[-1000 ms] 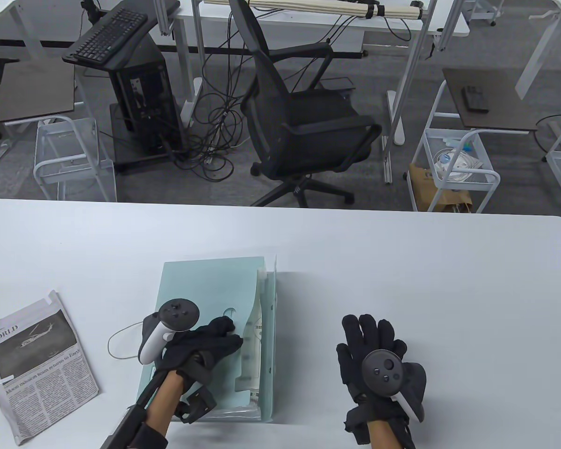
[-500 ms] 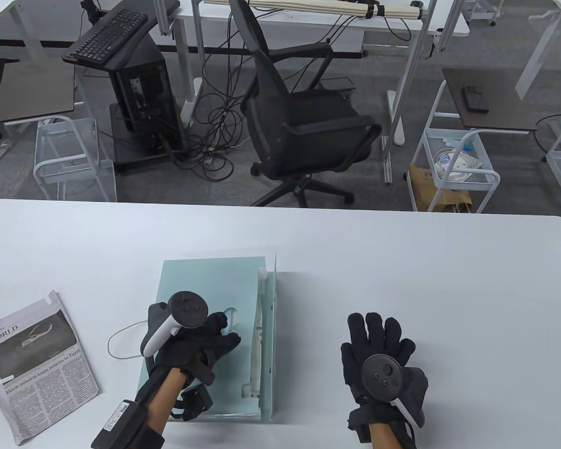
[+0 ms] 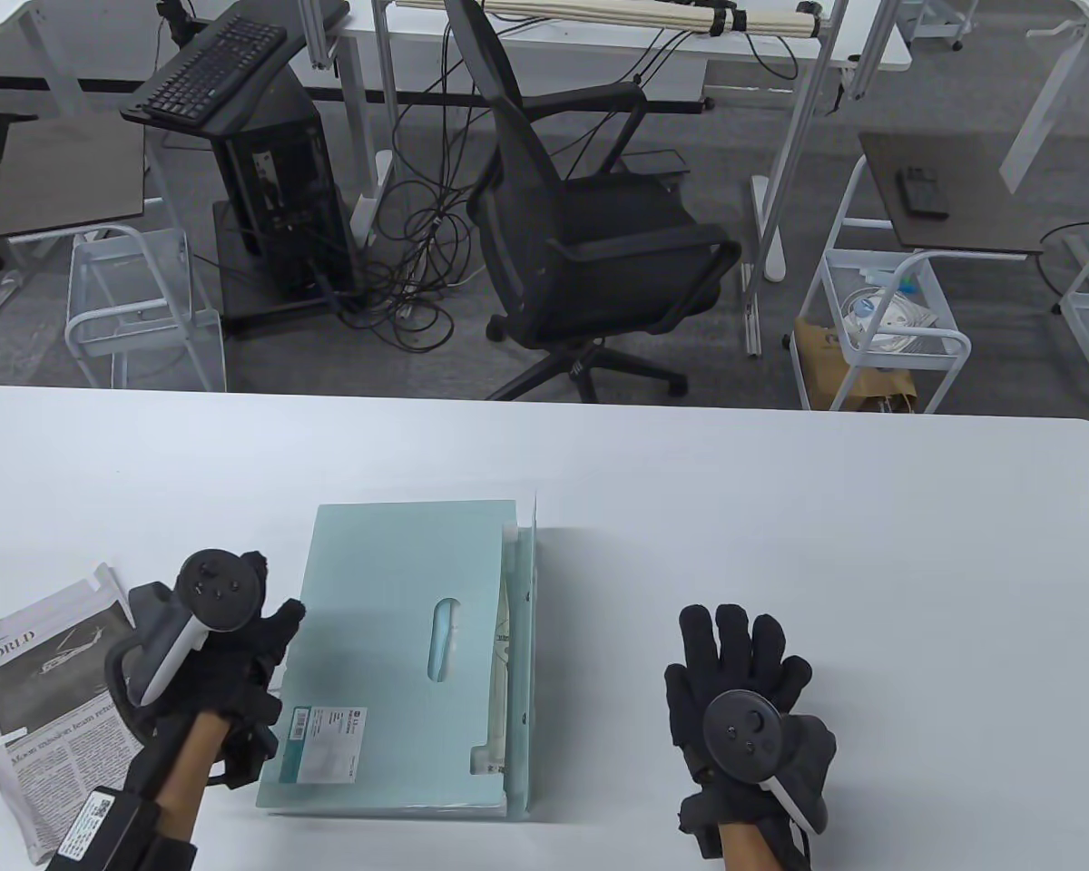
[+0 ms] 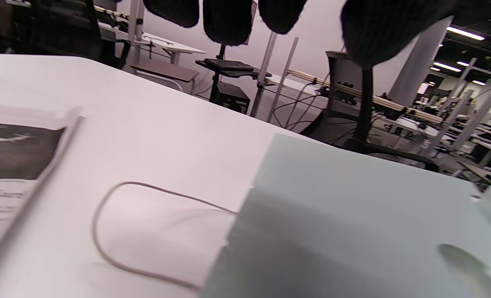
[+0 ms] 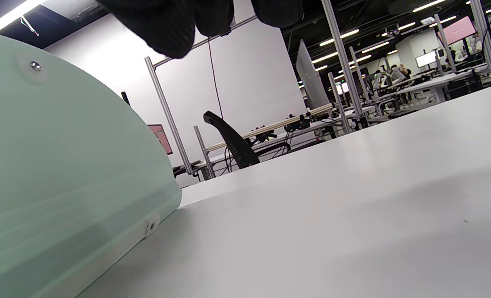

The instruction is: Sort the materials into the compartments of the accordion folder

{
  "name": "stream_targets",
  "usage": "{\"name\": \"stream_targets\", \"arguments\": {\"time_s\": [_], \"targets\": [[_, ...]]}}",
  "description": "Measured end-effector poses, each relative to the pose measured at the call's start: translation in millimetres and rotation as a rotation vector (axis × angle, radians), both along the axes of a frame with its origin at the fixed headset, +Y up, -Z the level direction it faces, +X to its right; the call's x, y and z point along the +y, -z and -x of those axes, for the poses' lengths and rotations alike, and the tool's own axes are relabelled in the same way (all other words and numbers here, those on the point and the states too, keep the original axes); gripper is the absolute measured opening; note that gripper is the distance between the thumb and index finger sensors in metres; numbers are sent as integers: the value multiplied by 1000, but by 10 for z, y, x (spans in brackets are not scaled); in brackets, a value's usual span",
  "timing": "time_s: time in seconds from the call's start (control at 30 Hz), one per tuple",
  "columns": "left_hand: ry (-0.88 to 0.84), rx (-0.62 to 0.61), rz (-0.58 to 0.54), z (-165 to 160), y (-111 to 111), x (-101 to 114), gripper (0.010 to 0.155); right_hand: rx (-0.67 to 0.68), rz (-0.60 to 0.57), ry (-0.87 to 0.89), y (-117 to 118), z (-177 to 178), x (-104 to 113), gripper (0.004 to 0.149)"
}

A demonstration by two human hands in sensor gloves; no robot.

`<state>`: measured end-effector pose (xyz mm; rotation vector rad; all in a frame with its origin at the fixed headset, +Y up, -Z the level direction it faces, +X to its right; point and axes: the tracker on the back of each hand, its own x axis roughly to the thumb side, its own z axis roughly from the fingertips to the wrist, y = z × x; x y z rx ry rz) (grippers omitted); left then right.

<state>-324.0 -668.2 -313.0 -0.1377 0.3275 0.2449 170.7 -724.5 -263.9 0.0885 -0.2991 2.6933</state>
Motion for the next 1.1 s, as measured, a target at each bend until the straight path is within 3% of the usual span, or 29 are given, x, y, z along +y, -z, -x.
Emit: {"name": "stream_targets", "arguments": {"time_s": [0.2,0.27,0.37,0.5,0.57,0.7,0.93,1.1], "targets": [[52,199,67,479,-30,-354,80,7,3,-15,-3,18,-9,57],[52,258,132,597,-40,-488,83,9,8,-18,-3,24,-15,57],[28,349,344,757,-69,-759,86,8,14,-19,-6,26,-17,57],[10,423,432,862,-110,-1023,96,13,24,-10,-6,31,-28,57],[-27,394,479,896,-118,-1162,98,17,32,-7,-3,34,-35,58],[22,375,487,891,-111,-1220,101,17,37,-8,-1,35,-34,58],[-32,389,450,914,-125,-1208,77,25,33,-18,3,51,-34,58],[-22,403,432,949,-127,-1192,70,27,39,-28,7,63,-47,58]]}}
